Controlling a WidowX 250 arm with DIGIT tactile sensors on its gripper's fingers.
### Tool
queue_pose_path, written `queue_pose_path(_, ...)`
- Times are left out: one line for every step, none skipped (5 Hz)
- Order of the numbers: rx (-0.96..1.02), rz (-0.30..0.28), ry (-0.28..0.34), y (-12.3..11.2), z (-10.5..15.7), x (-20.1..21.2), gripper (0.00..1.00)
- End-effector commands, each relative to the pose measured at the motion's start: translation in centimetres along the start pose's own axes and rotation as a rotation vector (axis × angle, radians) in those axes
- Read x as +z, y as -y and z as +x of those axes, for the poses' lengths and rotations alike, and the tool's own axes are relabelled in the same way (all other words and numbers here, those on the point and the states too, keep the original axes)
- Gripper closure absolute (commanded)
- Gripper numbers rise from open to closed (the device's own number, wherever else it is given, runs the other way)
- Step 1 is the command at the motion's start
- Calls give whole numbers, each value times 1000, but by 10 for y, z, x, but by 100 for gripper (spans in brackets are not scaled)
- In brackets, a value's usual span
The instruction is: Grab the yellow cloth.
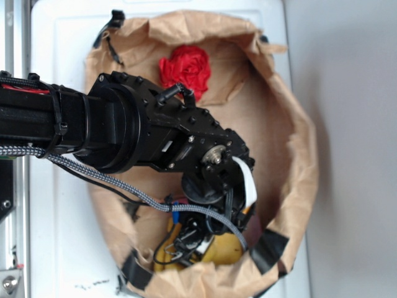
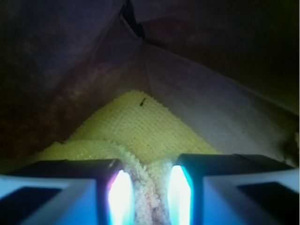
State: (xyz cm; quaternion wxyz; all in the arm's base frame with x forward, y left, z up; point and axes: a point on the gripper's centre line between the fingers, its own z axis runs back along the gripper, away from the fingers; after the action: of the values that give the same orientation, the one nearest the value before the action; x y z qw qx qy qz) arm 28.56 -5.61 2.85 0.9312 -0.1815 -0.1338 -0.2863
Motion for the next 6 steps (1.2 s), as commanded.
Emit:
queue_pose_path(40, 30, 145, -9, -9, 83, 100)
queue_pose_path(91, 37, 176, -18, -23, 121, 100)
queue_pose_path(193, 106, 95, -32, -29, 139, 100)
queue_pose_path(213, 104, 27, -39, -26, 144, 68)
queue_pose_path(101, -13, 63, -44, -14, 122, 0)
queue_pose_path(30, -60, 43, -36, -1, 87, 0)
